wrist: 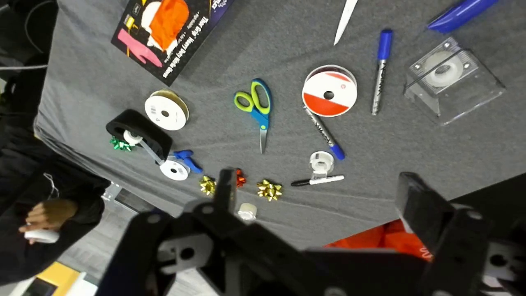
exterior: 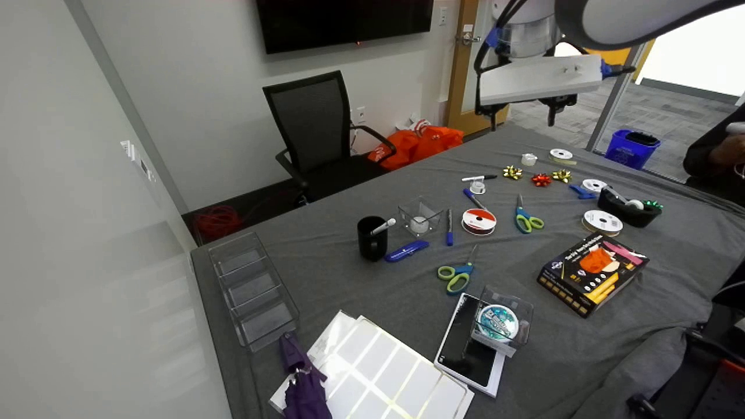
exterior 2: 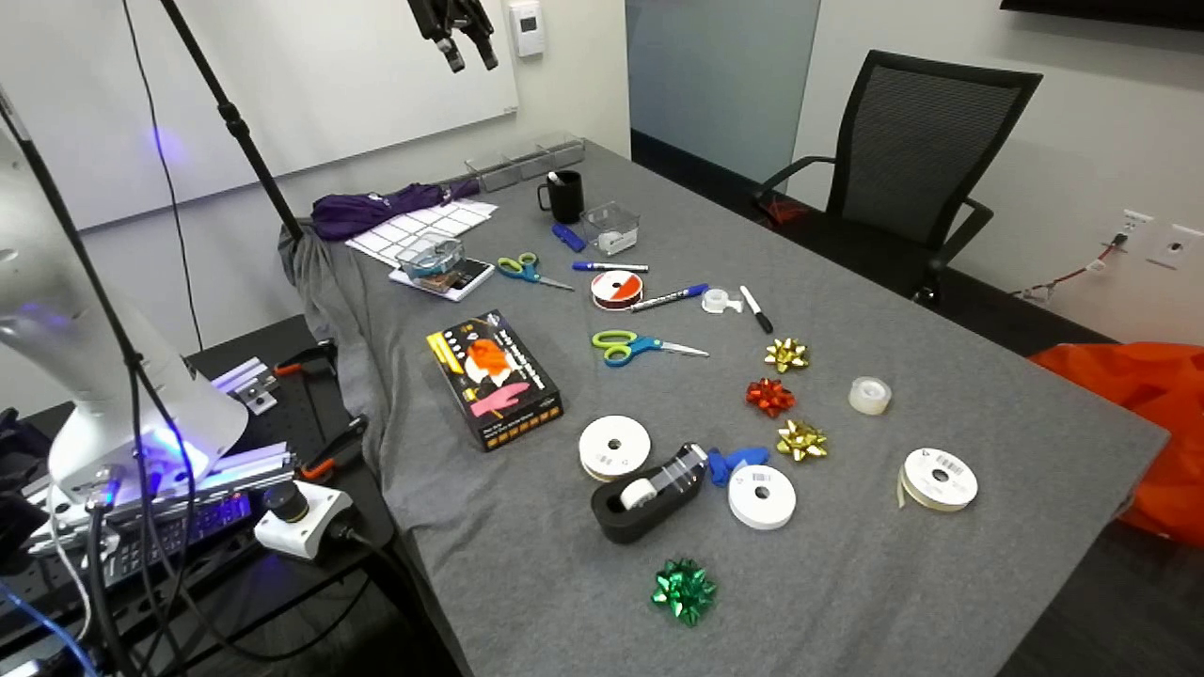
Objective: Put the orange circular object on the black box
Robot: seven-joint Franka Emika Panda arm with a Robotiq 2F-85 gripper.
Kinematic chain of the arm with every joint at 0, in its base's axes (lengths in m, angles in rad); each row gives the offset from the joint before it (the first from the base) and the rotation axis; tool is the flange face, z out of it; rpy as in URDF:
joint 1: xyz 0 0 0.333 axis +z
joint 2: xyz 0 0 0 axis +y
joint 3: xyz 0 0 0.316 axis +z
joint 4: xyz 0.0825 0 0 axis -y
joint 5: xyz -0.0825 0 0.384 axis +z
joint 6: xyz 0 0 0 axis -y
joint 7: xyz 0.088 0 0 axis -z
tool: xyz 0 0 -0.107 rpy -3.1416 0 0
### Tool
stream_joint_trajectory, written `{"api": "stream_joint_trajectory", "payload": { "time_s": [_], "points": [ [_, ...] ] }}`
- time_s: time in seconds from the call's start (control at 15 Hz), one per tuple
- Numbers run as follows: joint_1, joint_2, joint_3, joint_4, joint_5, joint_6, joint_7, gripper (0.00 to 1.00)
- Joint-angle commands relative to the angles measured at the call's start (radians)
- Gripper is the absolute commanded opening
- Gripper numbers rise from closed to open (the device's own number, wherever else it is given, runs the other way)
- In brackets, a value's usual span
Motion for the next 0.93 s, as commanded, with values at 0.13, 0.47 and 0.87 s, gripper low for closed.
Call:
{"api": "stream_joint_trajectory", "payload": {
  "time_s": [0.13, 0.47, 0.87],
  "points": [
    [0.060, 0.152, -0.071, 0.210, -0.060, 0.005, -0.336, 1.00],
    [0.061, 0.174, -0.121, 0.217, -0.070, 0.141, -0.613, 1.00],
    [0.081, 0.169, -0.148, 0.208, -0.063, 0.164, -0.629, 1.00]
  ]
}}
